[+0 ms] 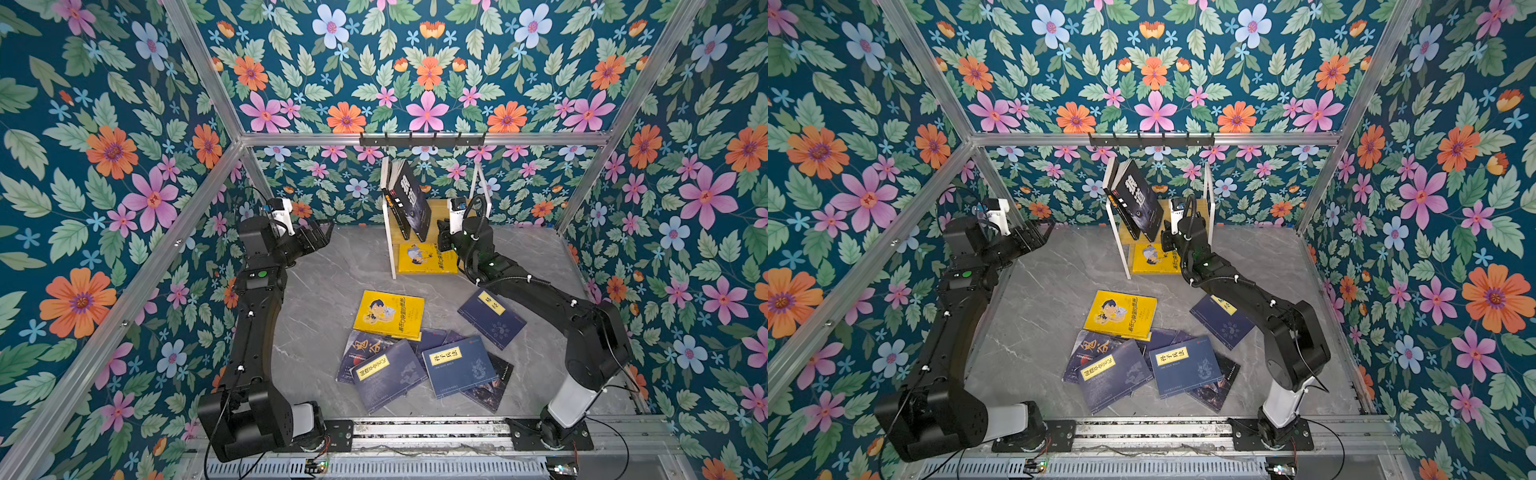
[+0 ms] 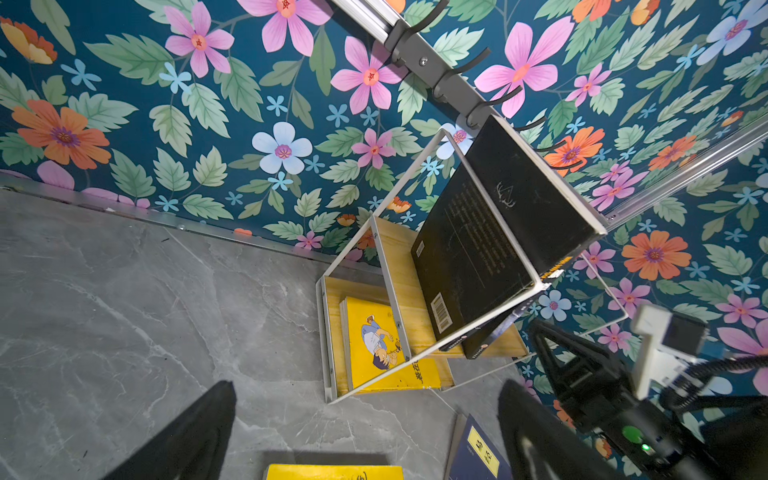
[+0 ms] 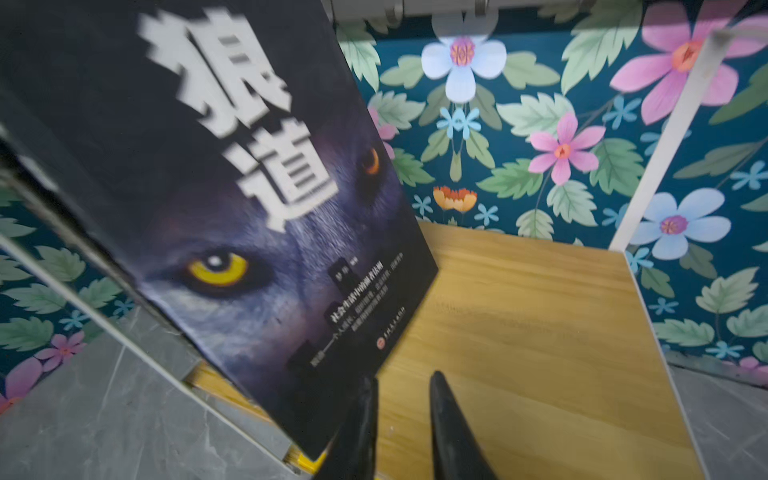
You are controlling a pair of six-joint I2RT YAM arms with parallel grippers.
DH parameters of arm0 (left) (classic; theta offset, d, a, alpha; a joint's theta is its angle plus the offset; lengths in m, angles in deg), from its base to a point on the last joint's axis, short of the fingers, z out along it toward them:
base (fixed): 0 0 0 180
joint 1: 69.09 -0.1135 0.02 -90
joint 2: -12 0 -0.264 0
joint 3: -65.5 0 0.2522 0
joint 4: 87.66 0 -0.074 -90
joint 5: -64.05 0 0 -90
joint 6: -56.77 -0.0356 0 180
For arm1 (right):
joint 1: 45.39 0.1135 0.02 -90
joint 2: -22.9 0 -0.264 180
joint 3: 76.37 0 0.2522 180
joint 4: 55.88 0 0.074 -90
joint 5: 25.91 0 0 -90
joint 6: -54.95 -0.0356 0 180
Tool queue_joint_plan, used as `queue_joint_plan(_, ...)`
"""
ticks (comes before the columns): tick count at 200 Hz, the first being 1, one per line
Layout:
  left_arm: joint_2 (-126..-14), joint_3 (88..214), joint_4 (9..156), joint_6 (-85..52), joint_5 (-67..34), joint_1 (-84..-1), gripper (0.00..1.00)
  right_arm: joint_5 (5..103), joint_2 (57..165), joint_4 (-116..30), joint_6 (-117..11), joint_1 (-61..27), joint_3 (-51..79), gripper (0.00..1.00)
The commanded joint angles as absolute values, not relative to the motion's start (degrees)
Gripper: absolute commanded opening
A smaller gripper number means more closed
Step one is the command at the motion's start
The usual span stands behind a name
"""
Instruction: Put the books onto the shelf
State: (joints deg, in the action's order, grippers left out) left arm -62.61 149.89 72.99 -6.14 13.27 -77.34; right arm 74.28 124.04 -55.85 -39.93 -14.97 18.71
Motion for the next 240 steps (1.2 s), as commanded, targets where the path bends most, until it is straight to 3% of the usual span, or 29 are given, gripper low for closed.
queue_joint_plan(1, -62.4, 149.8, 74.8, -7.1, 13.2, -77.4, 1.00, 75.8, 126.1, -51.1, -42.5, -15.7, 21.8, 0.09)
queue_joint_plan(107, -63.0, 150.5, 73.3, -11.2, 13.7, -77.3, 1.00, 68.3, 138.6, -43.3, -46.3, -17.6, 35.6, 0.04)
queue_joint_plan(192, -62.9, 152.8, 63.4, -28.4, 13.5, -76.1, 1.00, 63.9, 144.1, -40.8, -47.8, -18.1, 43.2, 0.04)
queue_joint_plan(240, -61.1, 151.0, 61.9, -31.0, 13.8, -75.7, 1.00, 60.4, 147.3, -39.0, -48.3, -18.1, 47.6, 0.03)
